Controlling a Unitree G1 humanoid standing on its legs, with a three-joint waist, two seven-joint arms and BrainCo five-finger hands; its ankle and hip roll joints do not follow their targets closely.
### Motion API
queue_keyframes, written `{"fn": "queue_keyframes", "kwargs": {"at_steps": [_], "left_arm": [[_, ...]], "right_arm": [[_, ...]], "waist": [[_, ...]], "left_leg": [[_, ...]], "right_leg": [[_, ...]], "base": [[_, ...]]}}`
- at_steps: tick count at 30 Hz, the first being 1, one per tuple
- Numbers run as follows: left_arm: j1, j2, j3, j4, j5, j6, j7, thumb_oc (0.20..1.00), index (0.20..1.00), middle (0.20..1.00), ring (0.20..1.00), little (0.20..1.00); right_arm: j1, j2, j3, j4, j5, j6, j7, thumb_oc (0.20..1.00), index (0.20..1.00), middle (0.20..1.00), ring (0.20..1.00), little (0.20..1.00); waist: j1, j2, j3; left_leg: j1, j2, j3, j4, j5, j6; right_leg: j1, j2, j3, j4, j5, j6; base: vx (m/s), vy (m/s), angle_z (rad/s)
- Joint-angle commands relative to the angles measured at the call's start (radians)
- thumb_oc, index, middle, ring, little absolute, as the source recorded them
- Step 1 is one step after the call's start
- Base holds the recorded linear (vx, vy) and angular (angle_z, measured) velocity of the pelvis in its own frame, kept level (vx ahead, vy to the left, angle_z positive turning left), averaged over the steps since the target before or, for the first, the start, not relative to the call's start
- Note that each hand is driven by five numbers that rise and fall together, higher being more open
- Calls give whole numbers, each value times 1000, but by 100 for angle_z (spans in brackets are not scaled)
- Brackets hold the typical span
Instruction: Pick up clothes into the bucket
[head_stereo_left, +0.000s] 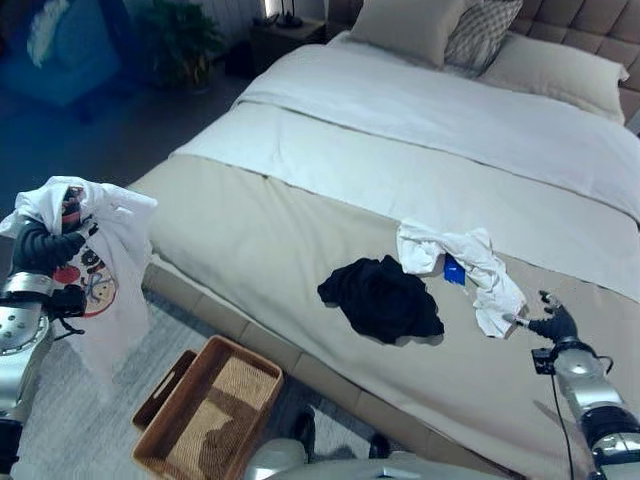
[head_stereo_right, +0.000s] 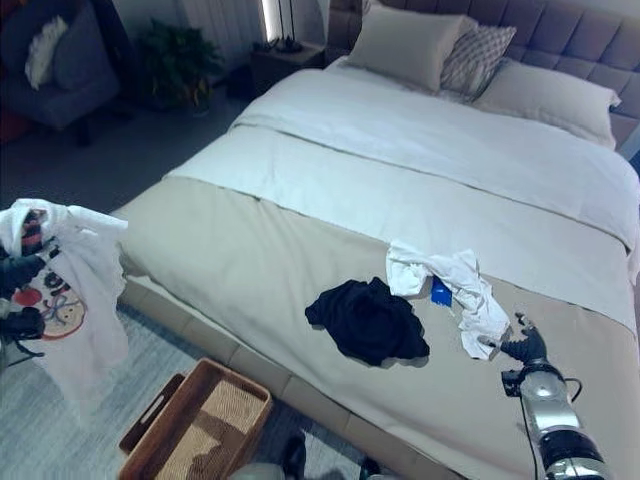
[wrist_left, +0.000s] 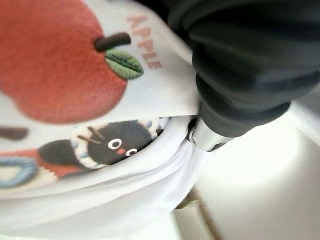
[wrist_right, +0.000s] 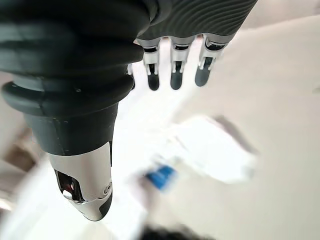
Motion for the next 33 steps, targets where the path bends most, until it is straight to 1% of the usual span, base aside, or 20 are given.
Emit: {"fn": "queue_keyframes", "kwargs": {"at_steps": [1,5,6,7,8,11,13,15,16,17,19,21,22,23,24,25,26,29,32,33], "left_arm": [[-76,-41,18,90,99,-21,77,200,200,200,200,200],[-132,-122,-14,211,126,-1,135,200,200,200,200,200],[-136,-122,-17,214,126,-2,136,200,200,200,200,200],[-181,-130,-44,260,141,-1,154,200,200,200,200,200],[-211,-130,-55,281,149,-4,181,200,200,200,200,200],[-276,-160,-96,346,129,-7,222,200,200,200,200,200],[-319,-159,-127,384,133,-3,239,200,200,200,200,200],[-328,-141,-146,348,184,16,258,200,200,200,200,200],[-332,-137,-152,345,206,26,273,200,200,200,200,200],[-345,-135,-168,378,229,40,289,200,200,200,200,200],[-376,-130,-195,402,244,47,305,200,200,200,200,200],[-388,-136,-204,424,236,51,313,200,200,200,200,200],[-411,-135,-229,471,231,56,322,200,200,200,200,200],[-413,-134,-230,473,230,56,322,200,200,200,200,200],[-431,-130,-245,487,225,61,325,200,200,200,200,200],[-435,-127,-247,484,223,60,329,200,200,200,200,200],[-436,-127,-247,484,223,60,329,200,200,200,200,200],[-496,-116,-282,507,214,70,358,200,200,200,200,200],[-517,-115,-294,518,208,72,362,200,200,200,200,200],[-546,-101,-313,540,212,75,370,200,200,200,200,200]], "right_arm": [[-17,29,61,-11,-58,-36,-25,1000,1000,1000,1000,1000],[31,72,96,-6,-87,-40,-24,1000,1000,1000,1000,1000],[31,72,94,-6,-87,-40,-24,1000,1000,1000,1000,1000],[27,76,138,5,-122,-37,-19,1000,1000,1000,1000,1000],[30,75,158,-9,-138,-41,-18,1000,1000,1000,1000,1000],[11,73,186,13,-135,-46,-31,1000,1000,1000,1000,1000],[-12,73,197,42,-113,-50,-43,1000,1000,1000,1000,1000],[-21,65,194,24,-97,-58,-62,1000,1000,1000,1000,1000],[-23,63,191,20,-87,-61,-68,1000,1000,1000,1000,1000],[-23,61,190,17,-71,-63,-75,1000,1000,1000,1000,1000],[-18,55,193,5,-60,-69,-85,1000,1000,1000,1000,1000],[-18,54,193,-8,-45,-73,-90,1000,1000,1000,1000,1000],[-23,47,205,-39,-29,-85,-100,1000,1000,1000,1000,1000],[-24,47,204,-39,-29,-85,-100,1000,1000,1000,1000,1000],[-25,47,218,-64,-17,-91,-101,1000,1000,1000,1000,1000],[-25,47,222,-70,-18,-91,-107,1000,1000,1000,1000,1000],[-26,47,221,-70,-18,-91,-107,1000,1000,1000,1000,1000],[-33,58,229,-104,20,-107,-134,1000,1000,1000,1000,1000],[-35,64,231,-97,29,-109,-140,1000,1000,1000,1000,1000],[-40,72,238,-100,34,-112,-150,1000,1000,1000,1000,1000]], "waist": [[3,-27,48],[-4,-41,126],[-4,-40,124],[-3,-36,164],[-8,-39,184],[-17,-44,231],[-24,-49,264],[-29,-52,295],[-33,-55,303],[-41,-58,303],[-49,-63,303],[-52,-65,303],[-66,-72,303],[-66,-72,303],[-74,-81,303],[-76,-83,303],[-75,-83,303],[-93,-102,303],[-98,-106,303],[-106,-117,303]], "left_leg": [[-99,-39,-33,148,-74,38],[-190,-30,-47,202,-64,37],[-195,-30,-48,206,-65,36],[-250,-33,-61,250,-69,34],[-293,-36,-66,283,-72,33],[-377,-45,-71,342,-75,33],[-433,-46,-68,378,-77,31],[-508,-50,-67,432,-83,27],[-543,-49,-68,456,-87,26],[-571,-46,-69,492,-128,22],[-643,-40,-69,544,-145,22],[-676,-40,-67,569,-153,23],[-752,-35,-66,615,-164,25],[-755,-34,-66,617,-165,25],[-818,-30,-63,653,-172,27],[-845,-29,-62,672,-179,28],[-846,-29,-62,674,-179,28],[-973,-27,-61,750,-206,32],[-998,-30,-61,769,-213,34],[-1035,-30,-64,798,-226,38]], "right_leg": [[-137,-62,12,92,82,40],[-223,-65,11,154,73,26],[-228,-66,11,158,71,25],[-275,-75,4,205,52,15],[-317,-81,2,243,40,8],[-395,-85,2,301,29,-6],[-447,-84,4,326,28,-10],[-510,-84,5,360,23,-14],[-543,-83,7,380,21,-16],[-572,-76,18,410,-9,-10],[-639,-69,21,442,-16,-13],[-673,-66,24,459,-16,-15],[-746,-59,34,487,-13,-14],[-749,-59,35,489,-13,-14],[-808,-51,43,510,-16,-15],[-831,-51,45,521,-17,-14],[-833,-51,45,523,-18,-14],[-953,-50,48,582,-31,-11],[-978,-52,49,599,-36,-10],[-1012,-52,53,615,-40,-10]], "base": [[-174,3,11],[-119,10,5],[-143,-4,6],[-133,-3,10],[-163,0,16],[-96,2,30],[-115,5,8],[-119,-3,3],[0,0,0],[16,-5,4],[-13,9,6],[-26,33,-4],[-39,50,-11],[-68,89,-13],[-36,55,-14],[-35,55,-16],[-6,31,-10],[1,33,-7],[12,25,-4],[17,38,-1]]}}
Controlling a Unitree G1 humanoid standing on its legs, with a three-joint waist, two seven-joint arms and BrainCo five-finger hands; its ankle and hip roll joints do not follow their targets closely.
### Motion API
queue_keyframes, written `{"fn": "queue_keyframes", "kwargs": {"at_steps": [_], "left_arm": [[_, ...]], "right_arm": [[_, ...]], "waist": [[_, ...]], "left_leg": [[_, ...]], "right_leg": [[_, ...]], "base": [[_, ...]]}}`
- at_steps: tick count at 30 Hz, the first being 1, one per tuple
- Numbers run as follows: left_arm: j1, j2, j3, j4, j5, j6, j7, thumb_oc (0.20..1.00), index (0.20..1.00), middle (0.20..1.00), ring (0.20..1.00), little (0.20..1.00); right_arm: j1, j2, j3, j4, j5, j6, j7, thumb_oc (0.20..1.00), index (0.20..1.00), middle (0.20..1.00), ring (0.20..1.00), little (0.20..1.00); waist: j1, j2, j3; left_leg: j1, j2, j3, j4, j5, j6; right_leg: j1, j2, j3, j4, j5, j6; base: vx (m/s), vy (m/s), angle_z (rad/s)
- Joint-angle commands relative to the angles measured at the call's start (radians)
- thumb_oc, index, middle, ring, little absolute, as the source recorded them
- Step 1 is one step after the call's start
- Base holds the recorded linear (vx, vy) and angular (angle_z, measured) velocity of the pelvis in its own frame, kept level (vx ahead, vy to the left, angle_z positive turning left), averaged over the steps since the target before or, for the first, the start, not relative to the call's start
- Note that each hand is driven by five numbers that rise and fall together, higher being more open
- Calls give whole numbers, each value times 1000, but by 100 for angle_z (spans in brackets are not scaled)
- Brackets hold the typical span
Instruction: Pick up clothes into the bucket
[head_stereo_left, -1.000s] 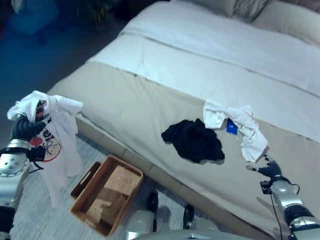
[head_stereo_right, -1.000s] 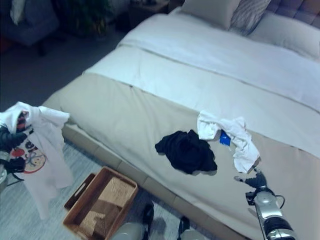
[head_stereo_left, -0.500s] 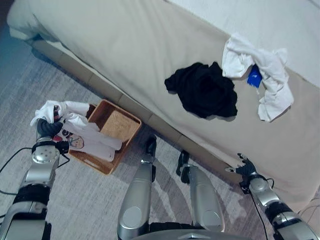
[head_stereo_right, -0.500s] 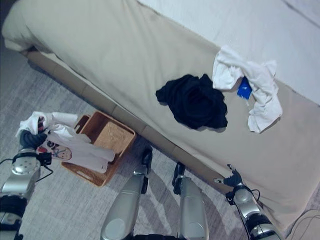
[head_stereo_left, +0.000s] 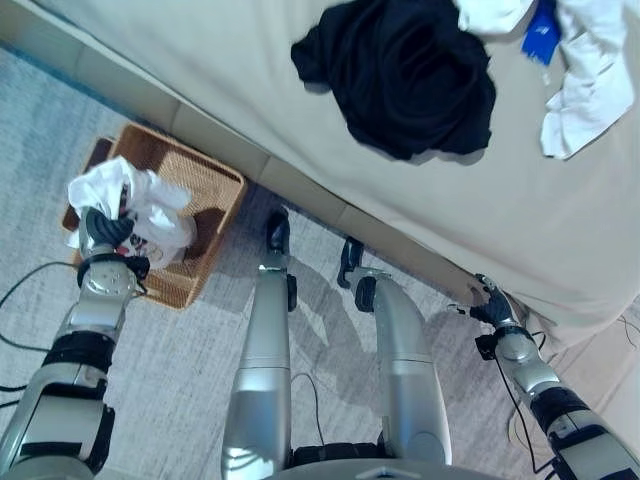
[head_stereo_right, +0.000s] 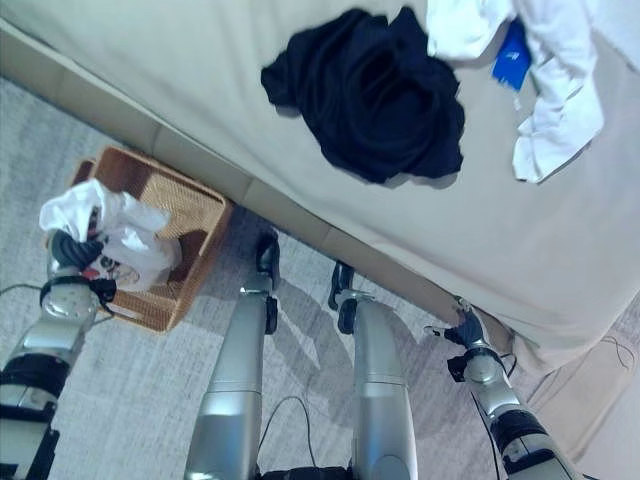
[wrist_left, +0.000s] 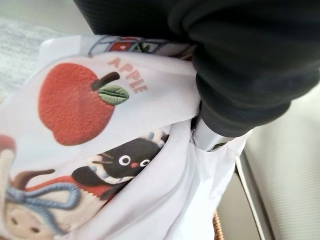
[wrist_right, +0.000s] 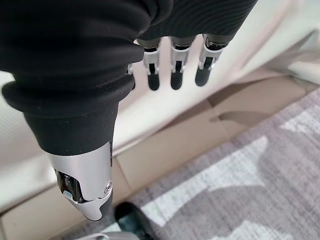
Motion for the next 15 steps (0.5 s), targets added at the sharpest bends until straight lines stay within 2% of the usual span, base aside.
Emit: {"fn": "queue_keyframes", "kwargs": {"at_steps": [1,2,3,4,12,15], "left_arm": [[6,69,-2,25,-4,-7,58,200,200,200,200,200],[-5,70,-7,35,-8,-7,61,200,200,200,200,200],[-16,72,-13,40,-10,-5,66,250,250,250,250,250],[-35,76,-24,70,-8,-2,64,1000,1000,1000,1000,1000],[-83,44,-41,217,-3,54,52,1000,1000,1000,1000,1000],[-47,9,-1,164,-57,54,65,1000,1000,1000,1000,1000]], "right_arm": [[56,0,14,-25,47,-30,-43,1000,1000,1000,1000,1000],[58,5,17,-22,51,-31,-45,1000,1000,1000,1000,1000],[58,9,21,-25,53,-31,-48,1000,1000,1000,1000,1000],[57,13,24,-23,56,-33,-51,1000,1000,1000,1000,1000],[47,43,47,-17,76,-29,-56,1000,1000,1000,1000,1000],[50,45,26,-66,97,-30,-63,1000,1000,1000,1000,1000]], "waist": [[-18,-27,-25],[-21,-28,-25],[-24,-31,-25],[-28,-34,-25],[-41,-46,-25],[-41,-41,-25]], "left_leg": [[-3,-35,4,144,-137,64],[-17,-35,6,149,-141,64],[-27,-36,5,153,-143,65],[-37,-37,7,159,-144,66],[-36,-32,20,155,-149,68],[-12,-33,27,134,-147,69]], "right_leg": [[21,-30,74,-117,122,80],[9,-32,74,-116,121,82],[-3,-33,74,-110,122,83],[-10,-34,75,-107,121,83],[-11,-35,82,-141,140,90],[7,-32,86,-165,149,93]], "base": [[24,50,1],[23,32,-2],[0,0,0],[12,33,-4],[2,10,0],[-2,30,-3]]}}
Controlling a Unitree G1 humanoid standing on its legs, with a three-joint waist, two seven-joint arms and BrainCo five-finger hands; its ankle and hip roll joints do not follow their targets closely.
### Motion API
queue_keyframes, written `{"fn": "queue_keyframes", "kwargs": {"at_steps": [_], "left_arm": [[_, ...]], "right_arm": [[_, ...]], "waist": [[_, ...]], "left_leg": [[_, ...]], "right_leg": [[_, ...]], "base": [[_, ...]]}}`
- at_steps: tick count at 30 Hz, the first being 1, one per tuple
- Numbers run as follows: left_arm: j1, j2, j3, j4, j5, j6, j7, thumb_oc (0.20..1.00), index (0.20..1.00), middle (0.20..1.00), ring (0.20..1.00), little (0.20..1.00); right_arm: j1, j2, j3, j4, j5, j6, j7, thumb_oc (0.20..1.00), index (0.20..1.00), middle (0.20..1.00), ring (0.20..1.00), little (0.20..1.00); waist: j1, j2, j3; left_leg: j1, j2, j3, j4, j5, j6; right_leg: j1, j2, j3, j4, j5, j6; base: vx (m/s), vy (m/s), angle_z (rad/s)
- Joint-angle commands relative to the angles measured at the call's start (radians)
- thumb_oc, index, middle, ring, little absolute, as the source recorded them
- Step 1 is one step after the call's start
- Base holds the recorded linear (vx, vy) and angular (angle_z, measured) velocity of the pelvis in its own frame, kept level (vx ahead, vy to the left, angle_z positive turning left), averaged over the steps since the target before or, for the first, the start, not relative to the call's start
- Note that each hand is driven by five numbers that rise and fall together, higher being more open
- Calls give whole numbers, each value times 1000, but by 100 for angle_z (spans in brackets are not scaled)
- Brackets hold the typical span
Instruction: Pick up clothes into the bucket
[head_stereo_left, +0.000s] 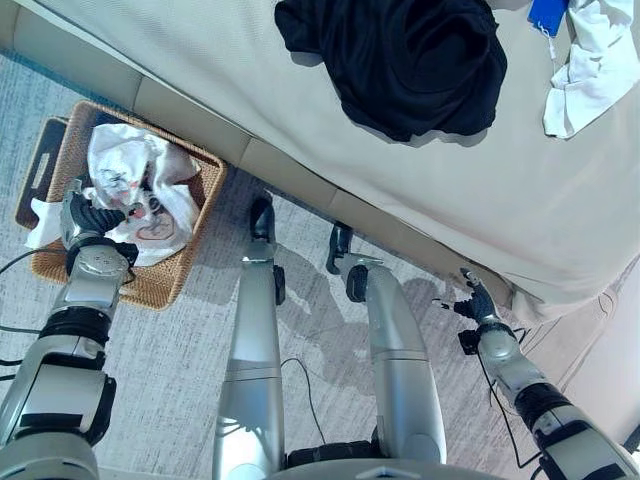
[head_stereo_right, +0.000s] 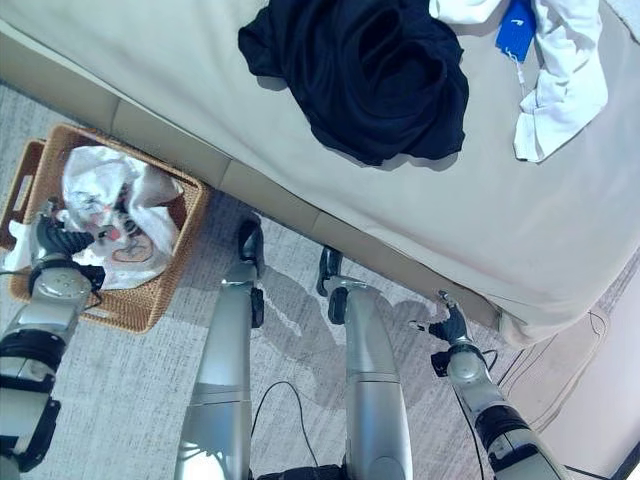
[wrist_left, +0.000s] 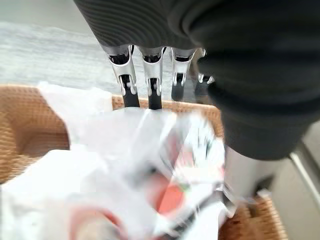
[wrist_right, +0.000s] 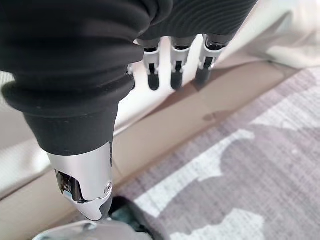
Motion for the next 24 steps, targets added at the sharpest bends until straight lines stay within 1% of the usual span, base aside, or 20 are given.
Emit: {"fn": "queue_keyframes", "kwargs": {"at_steps": [1,3,4,6,7,8,10,11,12,13,14,15,17,19,20,21,24], "left_arm": [[62,-14,58,9,-73,-9,38,1000,1000,1000,1000,1000],[101,-64,102,48,-146,-23,28,1000,1000,1000,1000,1000],[142,-105,129,32,-198,-37,23,1000,1000,1000,1000,1000],[197,-166,160,35,-245,-40,5,1000,1000,1000,1000,1000],[209,-189,165,59,-244,-37,-6,1000,1000,1000,1000,1000],[243,-220,167,44,-232,-39,3,1000,1000,1000,1000,1000],[257,-248,182,113,-218,-31,-4,1000,1000,1000,1000,1000],[288,-273,172,90,-177,-45,4,1000,1000,1000,1000,1000],[308,-291,172,67,-164,-52,10,1000,1000,1000,1000,1000],[337,-323,168,25,-149,-78,21,1000,1000,1000,1000,1000],[338,-323,168,25,-148,-78,21,1000,1000,1000,1000,1000],[378,-381,139,-50,-143,-132,12,1000,1000,1000,1000,1000],[405,-444,122,-58,-160,-172,6,1000,1000,1000,1000,1000],[424,-470,63,-81,-95,-181,5,1000,1000,1000,1000,1000],[424,-470,63,-81,-95,-181,5,1000,1000,1000,1000,1000],[430,-504,25,-78,-66,-182,0,1000,1000,1000,1000,1000],[435,-539,-40,-74,-40,-187,-22,1000,1000,1000,1000,1000]], "right_arm": [[56,-3,-26,-55,52,-19,-32,1000,1000,1000,1000,1000],[49,1,-48,-89,76,-28,-38,1000,1000,1000,1000,1000],[48,4,-61,-114,87,-31,-42,1000,1000,1000,1000,1000],[46,5,-67,-126,84,-26,-46,1000,1000,1000,1000,1000],[40,5,-66,-135,77,-26,-47,1000,1000,1000,1000,1000],[31,0,-73,-153,60,-27,-57,1000,1000,1000,1000,1000],[21,-4,-78,-207,37,-40,-70,1000,1000,1000,1000,1000],[17,-16,-83,-253,0,-54,-90,1000,1000,1000,1000,1000],[19,-25,-88,-290,-32,-60,-100,1000,1000,1000,1000,1000],[24,-34,-99,-336,-72,-71,-121,1000,1000,1000,1000,1000],[25,-34,-99,-337,-72,-70,-121,1000,1000,1000,1000,1000],[21,-45,-135,-418,-129,-93,-159,1000,1000,1000,1000,1000],[27,-63,-156,-512,-233,-108,-215,1000,1000,1000,1000,1000],[21,-80,-162,-538,-316,-103,-247,1000,1000,1000,1000,1000],[21,-80,-162,-538,-316,-103,-247,1000,1000,1000,1000,1000],[-3,-92,-159,-562,-388,-87,-274,1000,1000,1000,1000,1000],[-71,-103,-129,-569,-445,-59,-290,1000,1000,1000,1000,1000]], "waist": [[8,-6,-20],[11,0,-20],[18,9,-20],[21,26,-20],[22,32,-20],[26,42,-20],[28,50,-20],[33,58,-20],[35,64,-20],[39,74,-20],[39,74,-20],[45,90,-20],[54,105,-20],[59,124,-20],[59,124,-20],[64,142,-20],[71,172,-20]], "left_leg": [[65,-24,21,83,-131,52],[98,-24,31,63,-130,52],[121,-25,35,43,-126,53],[165,-29,43,12,-119,52],[183,-29,48,-1,-115,52],[206,-31,52,-23,-109,52],[255,-31,59,-65,-96,50],[287,-31,62,-96,-85,47],[313,-33,64,-118,-78,47],[351,-38,63,-157,-66,46],[351,-38,63,-157,-66,46],[388,-48,66,-231,-5,46],[462,-55,60,-292,14,43],[527,-61,51,-347,31,42],[528,-61,50,-347,31,42],[588,-66,39,-399,49,38],[670,-65,24,-482,83,30]], "right_leg": [[66,-28,75,-185,146,87],[91,-25,83,-201,149,87],[109,-27,87,-212,149,87],[145,-29,95,-232,153,87],[157,-31,97,-238,156,88],[178,-32,101,-255,160,88],[221,-33,103,-281,166,89],[251,-37,103,-298,169,91],[272,-40,100,-309,171,91],[303,-45,95,-324,170,93],[304,-45,95,-325,170,93],[333,-59,82,-359,202,88],[390,-67,76,-368,192,88],[447,-75,64,-380,185,88],[447,-75,64,-380,185,88],[493,-82,50,-384,173,87],[550,-87,37,-384,155,85]], "base": [[-4,26,-3],[-5,35,-4],[1,37,-8],[1,39,-12],[-2,53,-10],[2,42,-10],[6,14,-8],[8,-3,-6],[19,-22,-6],[14,-19,-6],[-46,-33,-3],[-44,-42,4],[4,-67,20],[35,-58,20],[59,-85,16],[54,-74,16],[60,-87,23]]}}
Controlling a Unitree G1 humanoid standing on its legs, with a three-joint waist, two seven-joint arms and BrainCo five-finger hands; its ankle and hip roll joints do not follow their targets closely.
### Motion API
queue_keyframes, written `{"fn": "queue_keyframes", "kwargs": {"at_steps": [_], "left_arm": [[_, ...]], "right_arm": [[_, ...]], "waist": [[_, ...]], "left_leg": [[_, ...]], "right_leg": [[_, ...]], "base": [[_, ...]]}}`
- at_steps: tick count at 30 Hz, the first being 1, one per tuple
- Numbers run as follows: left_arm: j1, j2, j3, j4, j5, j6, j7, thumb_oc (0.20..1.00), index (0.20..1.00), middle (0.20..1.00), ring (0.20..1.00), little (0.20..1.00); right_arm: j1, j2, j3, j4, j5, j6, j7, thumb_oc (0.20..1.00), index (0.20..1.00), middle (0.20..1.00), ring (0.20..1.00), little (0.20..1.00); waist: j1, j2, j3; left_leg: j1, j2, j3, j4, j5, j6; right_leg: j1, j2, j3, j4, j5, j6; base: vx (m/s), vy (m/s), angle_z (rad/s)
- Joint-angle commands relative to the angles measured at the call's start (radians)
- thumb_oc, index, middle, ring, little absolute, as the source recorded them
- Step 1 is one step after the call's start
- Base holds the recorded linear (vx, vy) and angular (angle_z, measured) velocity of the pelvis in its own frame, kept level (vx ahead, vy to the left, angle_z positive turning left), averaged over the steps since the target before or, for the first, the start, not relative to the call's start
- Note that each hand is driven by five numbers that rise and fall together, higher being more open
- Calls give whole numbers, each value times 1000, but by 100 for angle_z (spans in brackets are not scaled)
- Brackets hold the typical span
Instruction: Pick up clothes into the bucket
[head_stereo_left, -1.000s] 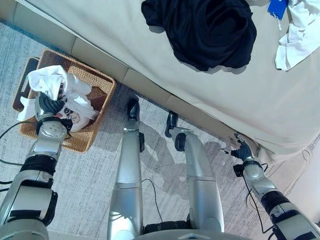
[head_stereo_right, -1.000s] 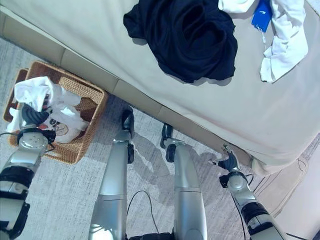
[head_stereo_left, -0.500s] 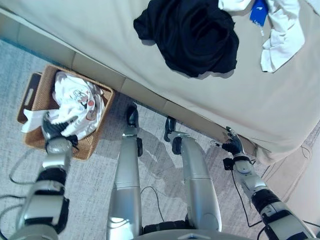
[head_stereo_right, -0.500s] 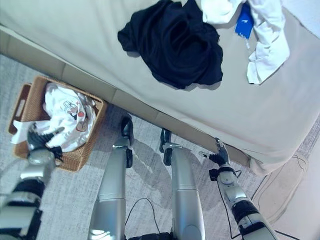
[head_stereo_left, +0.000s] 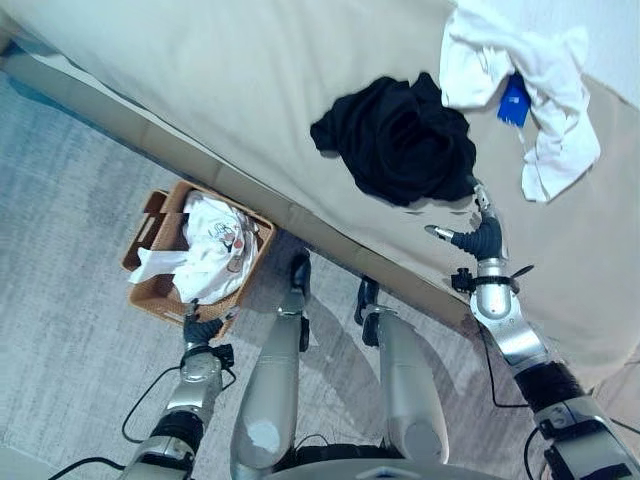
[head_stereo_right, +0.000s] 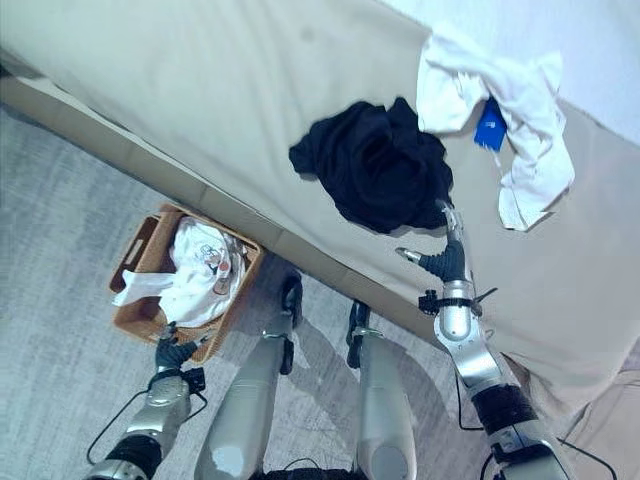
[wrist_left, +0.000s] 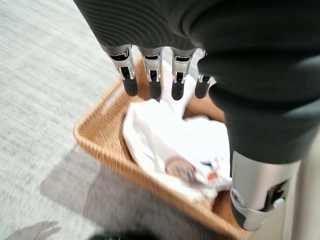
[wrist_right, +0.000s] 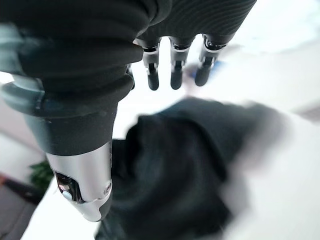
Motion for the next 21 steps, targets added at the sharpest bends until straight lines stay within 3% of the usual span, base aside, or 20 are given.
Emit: {"fn": "queue_keyframes", "kwargs": {"at_steps": [1,5,7,8,11,12,13,21], "left_arm": [[-5,-36,-51,20,96,-32,-14,1000,1000,1000,1000,1000],[-5,-45,-118,9,117,-35,-53,1000,1000,1000,1000,1000],[-10,-49,-214,5,136,-36,-96,1000,1000,1000,1000,1000],[-11,-51,-212,5,136,-36,-96,1000,1000,1000,1000,1000],[-19,-59,-306,-9,149,-34,-137,1000,1000,1000,1000,1000],[-19,-59,-306,-9,149,-34,-137,1000,1000,1000,1000,1000],[-22,-63,-351,-17,146,-33,-149,1000,1000,1000,1000,1000],[-55,-69,-397,-40,99,-39,-152,1000,1000,1000,1000,1000]], "right_arm": [[-69,-82,4,-19,-103,10,-50,1000,1000,1000,1000,1000],[-205,-92,74,101,-105,52,-30,1000,1000,1000,1000,1000],[-427,-130,178,391,-57,110,12,1000,1000,1000,1000,1000],[-432,-130,182,395,-56,107,11,1000,1000,1000,1000,1000],[-649,-109,262,706,35,135,50,1000,1000,1000,1000,1000],[-649,-109,262,706,35,135,50,1000,1000,1000,1000,1000],[-736,-103,309,876,43,148,82,1000,1000,1000,1000,1000],[-883,-134,418,1073,-48,187,128,1000,1000,1000,1000,1000]], "waist": [[-6,88,-13],[5,118,-13],[24,143,-25],[22,144,-23],[39,177,-34],[39,177,-34],[52,197,-30],[84,256,-13]], "left_leg": [[59,-25,-29,-11,-30,2],[115,-22,-53,-89,9,-8],[141,-26,-69,-119,21,-12],[141,-26,-69,-119,21,-12],[132,-29,-69,-107,21,-12],[132,-29,-69,-107,21,-12],[118,-29,-75,-99,26,-14],[38,-27,-93,-107,52,-18]], "right_leg": [[49,-41,10,-108,103,54],[81,-53,-12,-96,83,50],[89,-65,-25,-79,67,43],[90,-65,-26,-79,67,43],[77,-68,-25,-66,63,39],[77,-68,-24,-66,63,39],[62,-66,-24,-55,61,38],[-63,-66,-20,36,31,26]], "base": [[46,-72,10],[20,-87,16],[30,-75,21],[25,-33,11],[31,-73,19],[5,-82,16],[5,-60,5],[-10,-66,7]]}}
